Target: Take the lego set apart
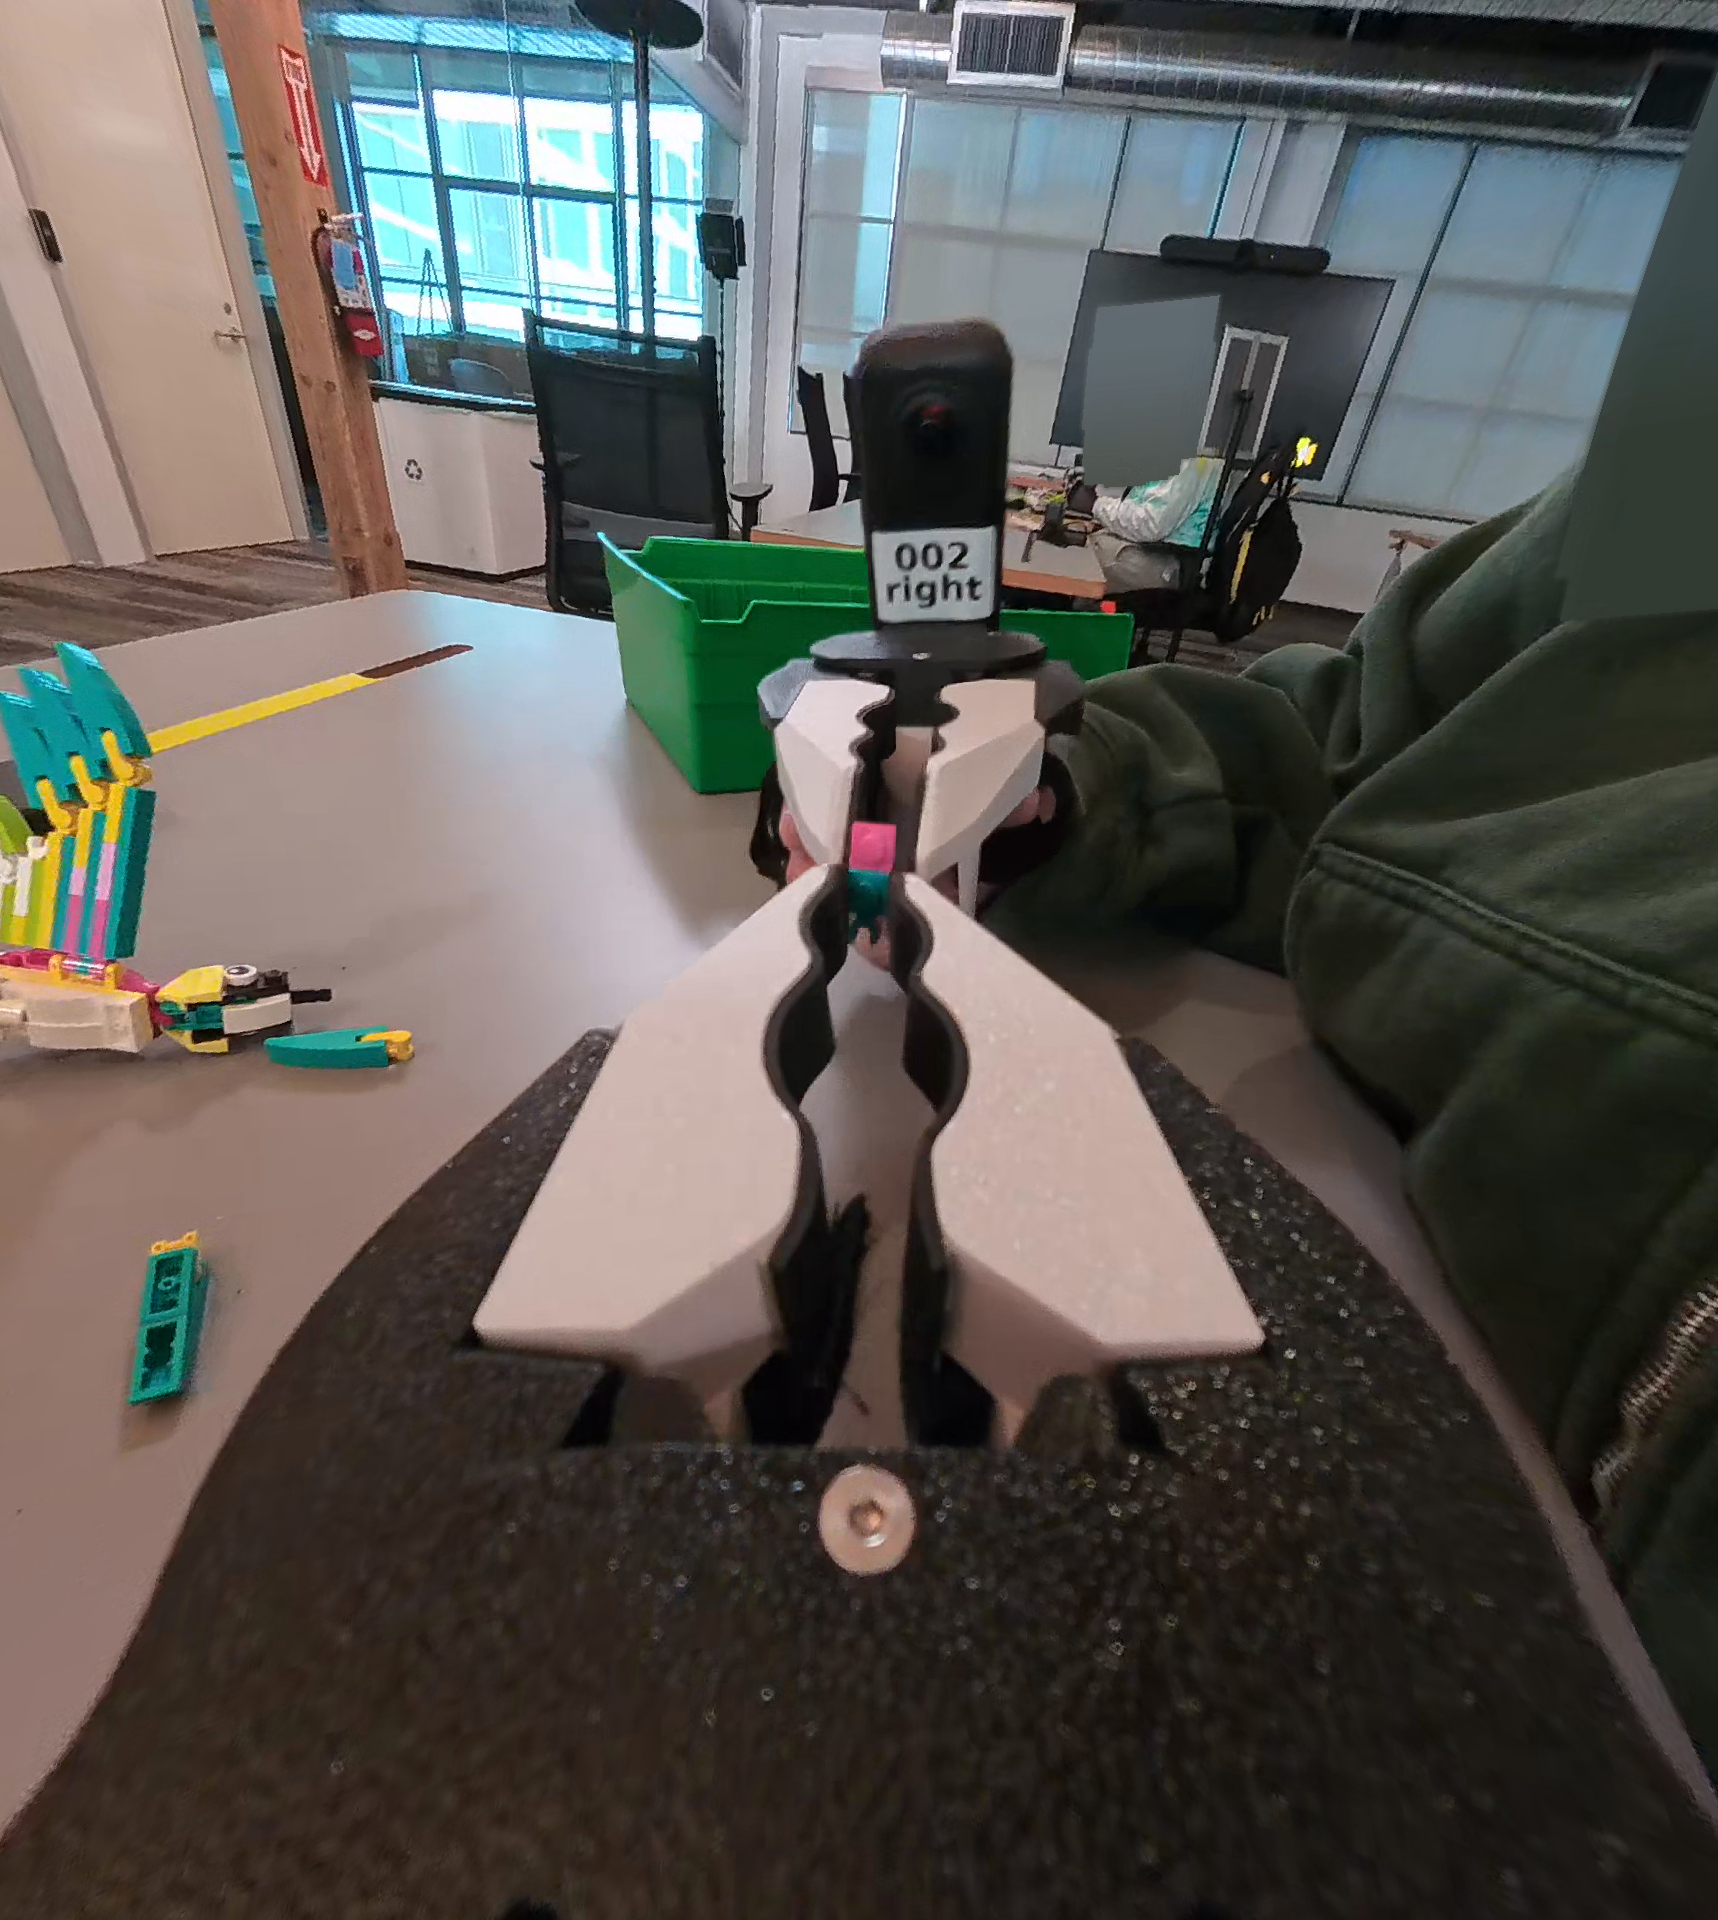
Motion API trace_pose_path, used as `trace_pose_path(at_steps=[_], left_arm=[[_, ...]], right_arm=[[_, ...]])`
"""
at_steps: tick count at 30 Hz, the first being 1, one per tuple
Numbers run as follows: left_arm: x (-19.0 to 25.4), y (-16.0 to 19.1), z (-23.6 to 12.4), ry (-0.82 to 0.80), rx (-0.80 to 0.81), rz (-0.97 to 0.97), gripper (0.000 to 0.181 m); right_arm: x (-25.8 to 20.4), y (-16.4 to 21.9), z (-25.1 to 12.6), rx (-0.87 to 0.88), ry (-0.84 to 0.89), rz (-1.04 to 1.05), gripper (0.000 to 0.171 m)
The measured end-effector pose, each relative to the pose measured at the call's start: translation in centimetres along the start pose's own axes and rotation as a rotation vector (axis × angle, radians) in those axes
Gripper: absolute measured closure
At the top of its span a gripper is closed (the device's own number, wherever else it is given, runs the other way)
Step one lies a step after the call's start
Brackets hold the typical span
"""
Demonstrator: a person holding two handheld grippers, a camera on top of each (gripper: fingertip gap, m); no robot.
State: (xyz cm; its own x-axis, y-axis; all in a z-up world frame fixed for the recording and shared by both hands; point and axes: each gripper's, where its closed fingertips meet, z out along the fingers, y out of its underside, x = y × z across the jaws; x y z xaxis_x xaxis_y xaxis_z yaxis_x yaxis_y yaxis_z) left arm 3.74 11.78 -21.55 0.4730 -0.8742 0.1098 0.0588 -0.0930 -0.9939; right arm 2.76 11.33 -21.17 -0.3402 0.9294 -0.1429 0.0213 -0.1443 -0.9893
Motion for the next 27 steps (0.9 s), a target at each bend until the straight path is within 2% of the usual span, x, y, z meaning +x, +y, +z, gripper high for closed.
trace_pose_path(at_steps=[10, 17, 18, 20, 22, 24, 27], left_arm=[[0.2, 0.0, 0.1, 0.006, 0.002, -0.014, 0.176], [0.7, 0.3, -0.5, -0.014, -0.013, 0.052, 0.177], [0.4, -0.9, -1.3, -0.017, 0.069, 0.042, 0.177], [-1.7, -4.7, -5.5, -0.093, 0.251, -0.027, 0.177], [-3.5, -4.9, -8.2, -0.221, 0.231, 0.005, 0.176], [-3.6, -4.4, -9.2, -0.253, 0.167, 0.007, 0.176], [-3.4, -4.0, -9.5, -0.268, 0.104, 0.032, 0.176]], right_arm=[[0.1, -0.2, -0.1, 0.020, -0.005, 0.006, 0.166], [-0.9, 0.6, -0.5, -0.146, 0.026, -0.227, 0.169], [-0.2, 1.4, -0.9, -0.218, 0.069, -0.285, 0.171], [2.0, 3.1, -2.5, -0.347, 0.179, -0.380, 0.171], [2.4, 2.7, -2.8, -0.295, 0.180, -0.284, 0.171], [2.3, 2.7, -1.7, -0.281, 0.154, -0.258, 0.171], [1.2, 0.3, 1.8, -0.129, 0.075, -0.155, 0.167]])
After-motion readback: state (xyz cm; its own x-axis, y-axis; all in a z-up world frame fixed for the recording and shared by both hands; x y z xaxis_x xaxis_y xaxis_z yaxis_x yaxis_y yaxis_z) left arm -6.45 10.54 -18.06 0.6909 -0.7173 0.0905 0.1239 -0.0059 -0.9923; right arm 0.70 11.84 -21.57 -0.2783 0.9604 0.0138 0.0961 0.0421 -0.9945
